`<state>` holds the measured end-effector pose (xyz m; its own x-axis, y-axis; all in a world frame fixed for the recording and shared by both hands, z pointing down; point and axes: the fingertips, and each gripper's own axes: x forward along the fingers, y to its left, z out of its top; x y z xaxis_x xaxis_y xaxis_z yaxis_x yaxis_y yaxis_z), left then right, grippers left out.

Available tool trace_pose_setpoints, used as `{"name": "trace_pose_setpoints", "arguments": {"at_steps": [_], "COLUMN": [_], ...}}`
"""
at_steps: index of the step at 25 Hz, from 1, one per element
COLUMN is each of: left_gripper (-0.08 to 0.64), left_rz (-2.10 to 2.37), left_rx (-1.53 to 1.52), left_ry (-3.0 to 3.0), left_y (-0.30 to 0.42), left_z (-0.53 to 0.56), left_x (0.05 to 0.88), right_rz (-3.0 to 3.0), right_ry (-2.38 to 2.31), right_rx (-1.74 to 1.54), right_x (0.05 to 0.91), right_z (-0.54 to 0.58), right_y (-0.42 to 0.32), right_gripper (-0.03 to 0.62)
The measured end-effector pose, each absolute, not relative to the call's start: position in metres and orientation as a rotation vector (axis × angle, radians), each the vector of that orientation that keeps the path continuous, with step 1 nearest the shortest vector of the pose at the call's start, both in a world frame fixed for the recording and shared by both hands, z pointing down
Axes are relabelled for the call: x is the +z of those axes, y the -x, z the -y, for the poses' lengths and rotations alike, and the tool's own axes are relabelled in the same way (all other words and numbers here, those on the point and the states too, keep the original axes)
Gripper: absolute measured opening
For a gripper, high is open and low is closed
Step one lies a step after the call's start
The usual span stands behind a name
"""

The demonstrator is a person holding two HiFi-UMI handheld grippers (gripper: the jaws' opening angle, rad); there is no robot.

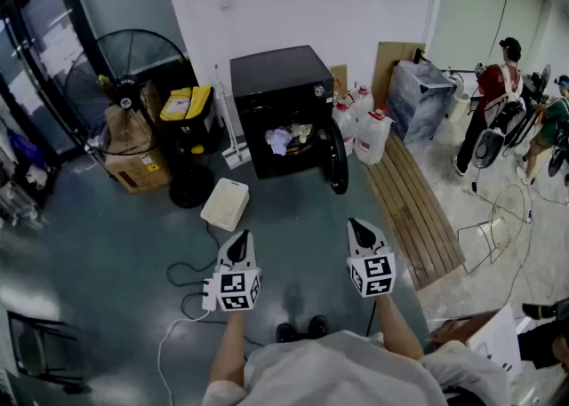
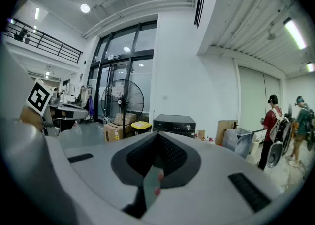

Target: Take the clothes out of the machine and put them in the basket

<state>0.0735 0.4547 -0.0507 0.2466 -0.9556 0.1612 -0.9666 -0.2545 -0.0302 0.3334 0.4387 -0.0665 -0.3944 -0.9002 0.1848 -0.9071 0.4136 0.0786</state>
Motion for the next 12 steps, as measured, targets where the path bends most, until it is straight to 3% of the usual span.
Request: {"name": "trace_pose_setpoints", "arguments": {"at_steps": [12], "left_gripper": [0.018], "left_rz": [1.890], "left_rx": [0.222], "left_ry": [-2.406], "left_y": [-0.087], "left_z": [-0.446], "left_x": [-0.048], "right_rz": [2.521], "right_ry": [-1.569], "right_rx": [0.056], "right_x": [-0.064], "right_z": [-0.425], "right_y": [-0.341], "right_gripper": [0.025]}}
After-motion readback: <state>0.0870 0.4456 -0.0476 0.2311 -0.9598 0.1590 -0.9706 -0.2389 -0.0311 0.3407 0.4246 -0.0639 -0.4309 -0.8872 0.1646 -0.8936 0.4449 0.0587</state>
